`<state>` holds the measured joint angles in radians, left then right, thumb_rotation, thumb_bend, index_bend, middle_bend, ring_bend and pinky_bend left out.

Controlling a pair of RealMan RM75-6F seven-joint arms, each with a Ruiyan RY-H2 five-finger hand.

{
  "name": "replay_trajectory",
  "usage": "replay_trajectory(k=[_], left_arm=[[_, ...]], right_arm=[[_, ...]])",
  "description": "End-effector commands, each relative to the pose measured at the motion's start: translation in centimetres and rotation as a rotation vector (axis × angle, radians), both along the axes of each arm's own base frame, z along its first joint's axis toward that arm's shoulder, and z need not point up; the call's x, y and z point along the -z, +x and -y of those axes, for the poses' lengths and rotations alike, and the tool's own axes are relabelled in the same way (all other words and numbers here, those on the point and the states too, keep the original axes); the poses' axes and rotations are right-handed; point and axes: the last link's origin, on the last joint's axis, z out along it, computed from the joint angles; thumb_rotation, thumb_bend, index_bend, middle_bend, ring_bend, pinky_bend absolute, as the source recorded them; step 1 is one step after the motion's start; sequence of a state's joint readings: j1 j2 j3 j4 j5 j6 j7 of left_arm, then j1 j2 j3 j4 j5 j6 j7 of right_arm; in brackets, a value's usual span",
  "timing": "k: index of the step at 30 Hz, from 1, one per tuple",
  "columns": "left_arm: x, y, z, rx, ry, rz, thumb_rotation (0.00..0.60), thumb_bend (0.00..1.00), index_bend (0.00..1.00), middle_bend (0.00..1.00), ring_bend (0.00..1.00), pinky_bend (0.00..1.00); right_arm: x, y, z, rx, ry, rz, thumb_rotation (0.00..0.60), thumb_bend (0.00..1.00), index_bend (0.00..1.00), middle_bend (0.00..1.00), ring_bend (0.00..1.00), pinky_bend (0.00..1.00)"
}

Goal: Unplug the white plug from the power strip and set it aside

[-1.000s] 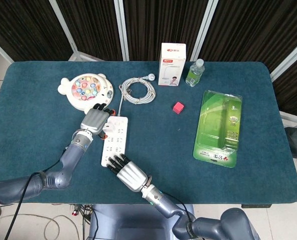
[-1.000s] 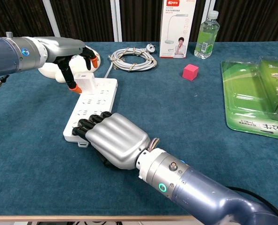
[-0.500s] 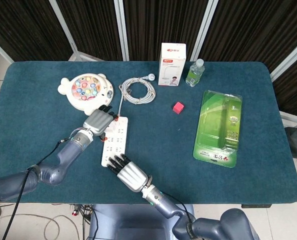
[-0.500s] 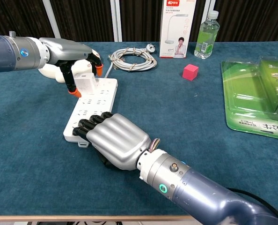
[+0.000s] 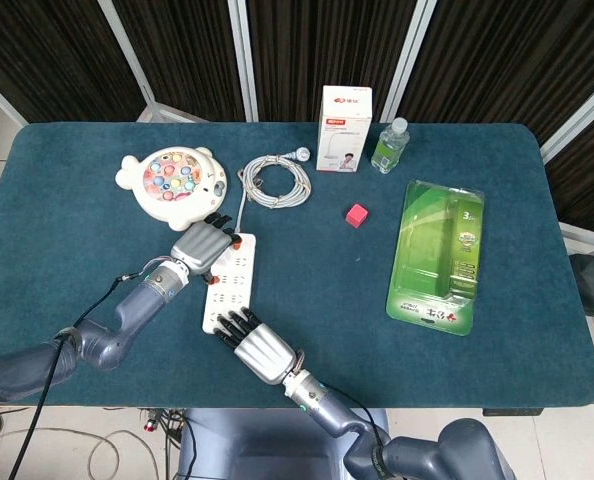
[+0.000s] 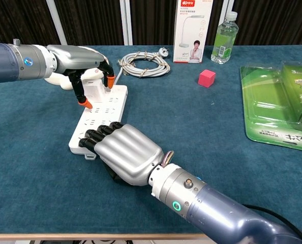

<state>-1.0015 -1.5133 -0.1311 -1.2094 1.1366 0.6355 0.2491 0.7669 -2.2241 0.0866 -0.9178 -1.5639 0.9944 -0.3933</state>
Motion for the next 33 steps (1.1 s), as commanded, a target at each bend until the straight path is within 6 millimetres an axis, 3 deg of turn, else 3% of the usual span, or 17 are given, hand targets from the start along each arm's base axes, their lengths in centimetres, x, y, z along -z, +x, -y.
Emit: replay_trajectory(k=[1,15,27,33], left_arm=[[-0.1,-0.1,0.0,0.013,-0.008,-0.009,0.600,0.10,0.37,0.31,0.08,0.10],[-0.8,-0.4,-0.8,0.102,-0.006,-0.034,0.600,0.10,0.34,0.29,0.08,0.10],[-0.6,-1.3,-1.2,0.137,-0.026,-0.055,0.600,0.10,0.41,0.33,0.08,0.10],[-0.1,-1.6,-1.1,0.135,-0.037,-0.048,0.600,0.12,0.51,0.42,0.11,0.11]], right_arm=[[0.0,-0.1,0.0,0.002,0.000,-0.001,0.600,0.93,0.23,0.20,0.16,0.22],[0.3,-0.4,0.1,0.013,-0.003,-0.016,0.600,0.93,0.23,0.20,0.16,0.22],[0.5,-0.7,0.2,0.026,-0.006,-0.018,0.600,0.93,0.23,0.20,0.16,0.22],[0.5,-0.8,0.2,0.025,-0.007,-0.019,0.600,0.93,0.23,0.20,0.16,0.22]])
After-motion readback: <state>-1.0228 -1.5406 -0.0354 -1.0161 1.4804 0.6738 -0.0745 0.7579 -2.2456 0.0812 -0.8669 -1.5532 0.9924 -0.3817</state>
